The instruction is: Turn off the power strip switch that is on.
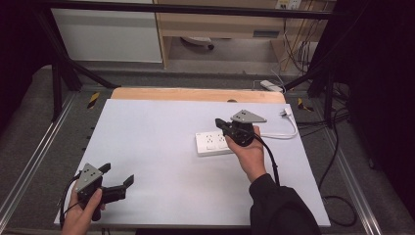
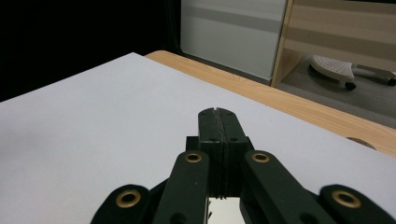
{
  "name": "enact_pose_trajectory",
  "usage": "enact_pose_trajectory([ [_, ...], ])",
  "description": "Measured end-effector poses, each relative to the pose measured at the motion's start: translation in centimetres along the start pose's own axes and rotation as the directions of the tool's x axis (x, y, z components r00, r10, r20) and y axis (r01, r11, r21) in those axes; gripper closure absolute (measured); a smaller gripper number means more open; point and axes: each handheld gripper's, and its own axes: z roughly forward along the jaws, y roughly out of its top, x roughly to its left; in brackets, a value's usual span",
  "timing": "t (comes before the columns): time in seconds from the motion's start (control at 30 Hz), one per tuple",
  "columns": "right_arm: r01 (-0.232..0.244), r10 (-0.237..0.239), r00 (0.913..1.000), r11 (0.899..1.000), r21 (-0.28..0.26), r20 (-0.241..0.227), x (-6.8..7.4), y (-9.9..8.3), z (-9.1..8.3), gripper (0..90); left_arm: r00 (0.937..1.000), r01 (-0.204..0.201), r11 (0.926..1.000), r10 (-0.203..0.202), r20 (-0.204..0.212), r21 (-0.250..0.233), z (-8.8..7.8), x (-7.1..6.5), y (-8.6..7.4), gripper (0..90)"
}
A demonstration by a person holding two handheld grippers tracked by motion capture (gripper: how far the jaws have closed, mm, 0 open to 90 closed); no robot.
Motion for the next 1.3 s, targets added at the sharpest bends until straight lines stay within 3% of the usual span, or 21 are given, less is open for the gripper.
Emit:
enact_pose_trajectory([
  [0.67, 0.000, 0.000, 1.0000, 0.999, 0.044, -0.003, 0.2, -1.3, 1.1, 90.0, 1.0000, 0.000, 1.0000, 0.000, -0.002, 0.001, 0.0, 0.0, 0.0, 5.0],
  [1.3, -0.032, 0.032, 0.9995, 0.996, 0.082, 0.009, -0.2, -3.7, 1.5, 90.0, 1.0000, -0.003, 1.0000, 0.003, -0.002, 0.001, 0.0, 0.0, 0.0, 5.0],
])
